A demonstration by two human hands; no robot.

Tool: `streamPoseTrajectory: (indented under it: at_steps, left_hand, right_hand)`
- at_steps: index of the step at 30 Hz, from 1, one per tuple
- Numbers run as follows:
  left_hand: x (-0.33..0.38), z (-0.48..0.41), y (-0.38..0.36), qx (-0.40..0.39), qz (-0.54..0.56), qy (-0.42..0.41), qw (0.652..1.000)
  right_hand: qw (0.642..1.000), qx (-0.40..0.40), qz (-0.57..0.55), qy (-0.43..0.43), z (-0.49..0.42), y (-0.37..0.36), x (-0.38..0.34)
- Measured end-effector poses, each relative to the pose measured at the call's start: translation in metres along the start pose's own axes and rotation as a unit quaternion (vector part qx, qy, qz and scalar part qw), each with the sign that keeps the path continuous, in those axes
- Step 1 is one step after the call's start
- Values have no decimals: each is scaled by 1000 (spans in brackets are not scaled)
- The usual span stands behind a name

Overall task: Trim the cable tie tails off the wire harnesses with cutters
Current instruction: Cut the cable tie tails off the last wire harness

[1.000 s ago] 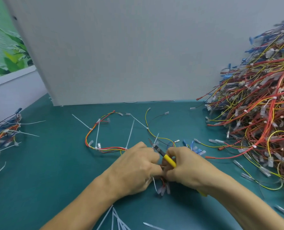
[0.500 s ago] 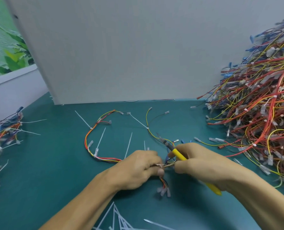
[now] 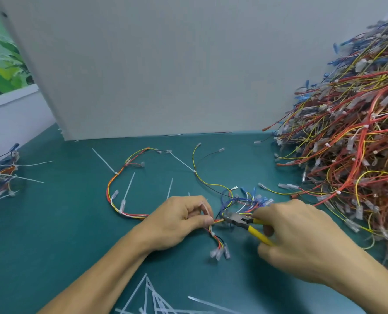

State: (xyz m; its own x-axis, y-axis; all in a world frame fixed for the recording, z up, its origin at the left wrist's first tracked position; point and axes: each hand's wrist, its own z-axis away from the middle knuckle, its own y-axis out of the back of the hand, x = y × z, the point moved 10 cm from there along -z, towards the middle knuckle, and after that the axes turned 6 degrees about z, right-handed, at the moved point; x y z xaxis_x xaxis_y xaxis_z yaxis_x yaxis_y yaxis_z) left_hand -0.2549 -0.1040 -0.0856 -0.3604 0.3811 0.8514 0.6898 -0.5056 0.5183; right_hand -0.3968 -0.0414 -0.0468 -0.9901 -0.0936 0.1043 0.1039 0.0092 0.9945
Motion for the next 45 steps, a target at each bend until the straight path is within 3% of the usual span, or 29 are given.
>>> streamPoseTrajectory:
  at_steps: [6,35,45]
  left_hand:
    - [0,1,1,6,-11,5,1000]
    - [1,1,3,15,-24,7,1000]
    - [1,1,3,11,-16,9,1000]
  right_hand:
    - [999,-32,30,30,4,-11,-17]
    - [993,-5,99,67,13,-14,-39]
    - [988,122,79,56,17,10,-52]
